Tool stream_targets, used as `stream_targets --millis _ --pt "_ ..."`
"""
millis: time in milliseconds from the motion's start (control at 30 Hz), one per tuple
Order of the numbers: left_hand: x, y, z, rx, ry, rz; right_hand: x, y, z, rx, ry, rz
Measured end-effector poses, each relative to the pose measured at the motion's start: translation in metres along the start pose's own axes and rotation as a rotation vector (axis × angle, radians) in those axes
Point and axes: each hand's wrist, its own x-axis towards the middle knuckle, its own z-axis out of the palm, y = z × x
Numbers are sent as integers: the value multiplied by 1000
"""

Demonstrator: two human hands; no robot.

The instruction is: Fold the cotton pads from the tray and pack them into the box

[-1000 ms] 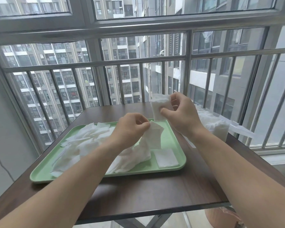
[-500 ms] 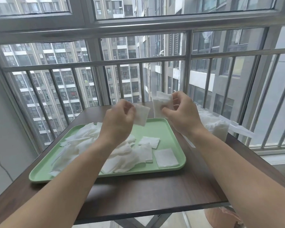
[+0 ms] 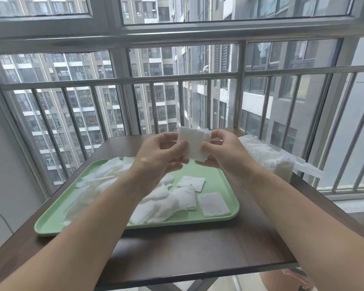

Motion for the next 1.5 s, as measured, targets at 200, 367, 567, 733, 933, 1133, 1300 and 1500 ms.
stream_targets --millis 200,367,567,733,933,1133,1300,1500 --pt "-2 -6 7 142 119 122 0 -1 4 42 -33 -37" --pt "1 4 16 274 221 252 3 -10 9 101 -75 -75" --pt "12 14 22 456 264 351 2 -37 -4 -18 -38 -108" --pt "19 14 45 359 107 189 -1 -65 -40 -141 -113 -91" --pt "32 0 73 423 -29 43 6 -80 -98 -369 10 -59" --pt "54 -28 104 588 -83 -58 22 -63 -111 -419 47 60" --pt "60 -42 106 591 -77 -128 35 -46 -107 -387 -3 119" --pt "61 -48 100 559 -61 -151 46 -49 -114 -905 -166 88"
